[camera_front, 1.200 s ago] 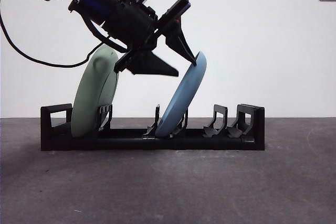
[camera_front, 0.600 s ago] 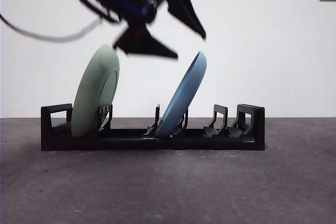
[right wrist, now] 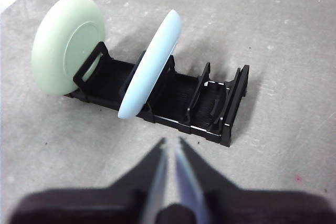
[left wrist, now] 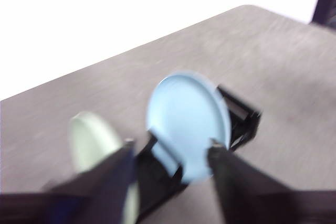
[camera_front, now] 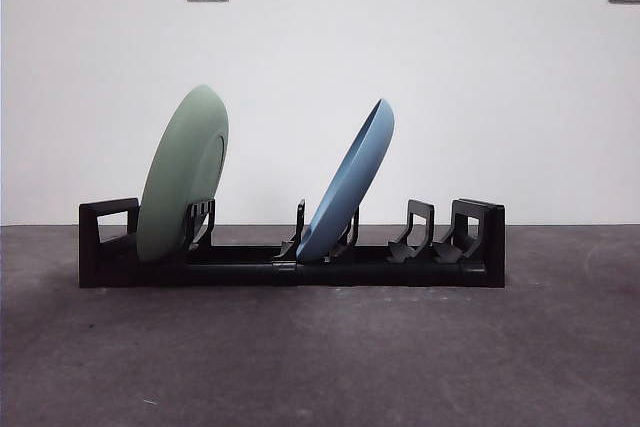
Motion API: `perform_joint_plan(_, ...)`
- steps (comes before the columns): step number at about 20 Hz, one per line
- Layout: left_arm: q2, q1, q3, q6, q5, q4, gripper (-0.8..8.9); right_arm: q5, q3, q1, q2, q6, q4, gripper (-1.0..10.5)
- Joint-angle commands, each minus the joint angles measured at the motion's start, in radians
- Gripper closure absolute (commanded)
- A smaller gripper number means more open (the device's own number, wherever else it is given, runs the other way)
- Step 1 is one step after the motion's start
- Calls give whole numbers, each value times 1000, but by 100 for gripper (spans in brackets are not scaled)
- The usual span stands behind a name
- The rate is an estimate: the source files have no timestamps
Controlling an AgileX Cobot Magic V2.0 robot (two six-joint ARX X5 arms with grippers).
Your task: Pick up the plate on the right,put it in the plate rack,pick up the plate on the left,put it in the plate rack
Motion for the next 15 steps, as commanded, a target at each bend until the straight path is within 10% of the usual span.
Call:
perform_joint_plan(1,-51,3,-3,45,-74,-105,821,-1,1,2,0,-12,3,958)
perform_joint_plan(15,-462,2,-503,-39,-96,40,821,191,-581,188,-336,96,568,957)
